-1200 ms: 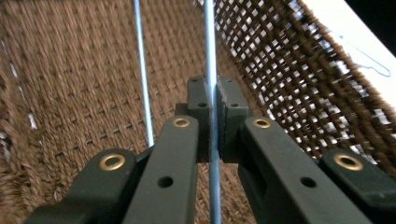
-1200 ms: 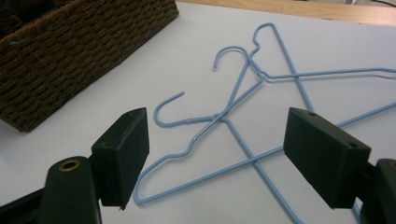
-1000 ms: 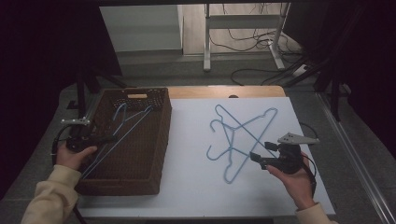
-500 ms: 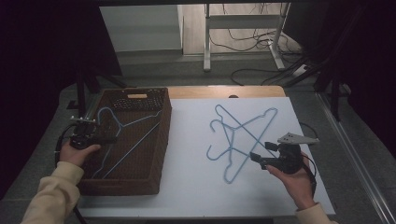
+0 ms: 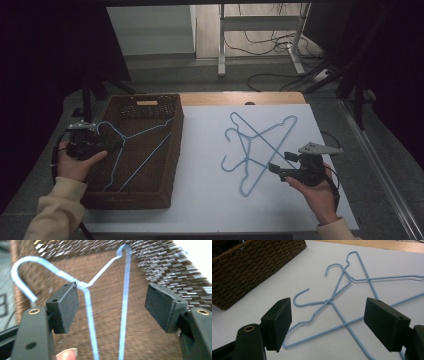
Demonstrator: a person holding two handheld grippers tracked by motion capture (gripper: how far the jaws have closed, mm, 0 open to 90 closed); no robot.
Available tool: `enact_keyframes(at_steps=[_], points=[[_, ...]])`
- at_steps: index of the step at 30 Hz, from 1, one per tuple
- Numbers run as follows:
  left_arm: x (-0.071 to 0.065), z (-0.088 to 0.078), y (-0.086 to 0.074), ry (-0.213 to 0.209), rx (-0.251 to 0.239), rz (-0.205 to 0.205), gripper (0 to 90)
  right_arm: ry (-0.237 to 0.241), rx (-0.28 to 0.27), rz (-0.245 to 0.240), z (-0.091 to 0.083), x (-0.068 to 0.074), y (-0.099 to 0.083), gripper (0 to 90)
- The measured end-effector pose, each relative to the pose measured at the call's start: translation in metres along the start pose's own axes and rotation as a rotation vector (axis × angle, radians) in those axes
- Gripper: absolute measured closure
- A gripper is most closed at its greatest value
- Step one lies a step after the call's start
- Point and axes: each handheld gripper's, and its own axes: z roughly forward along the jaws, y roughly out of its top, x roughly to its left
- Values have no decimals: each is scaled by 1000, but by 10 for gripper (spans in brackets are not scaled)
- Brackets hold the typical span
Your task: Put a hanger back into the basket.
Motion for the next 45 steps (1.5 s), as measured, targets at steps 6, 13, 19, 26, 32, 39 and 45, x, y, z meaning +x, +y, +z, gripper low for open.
enact_keyframes(at_steps=[6,13,19,26,32,39,45], points=[[-57,-6,1,-170,-38,105,246,-2,7,2,0,-1,0,224],[-102,12,0,-285,-8,187,239,-6,13,11,-2,-4,-2,223],[-128,31,2,-317,17,231,238,-11,18,8,-1,-5,-3,221],[-135,35,-1,-321,23,232,236,-14,28,-2,0,-5,-3,220],[-138,38,-1,-326,24,236,235,-28,59,-4,4,-6,-5,233],[-138,36,-3,-329,20,234,238,-44,84,-2,10,-8,-5,249],[-140,39,-4,-337,34,248,238,-86,141,-3,24,-13,-4,263]])
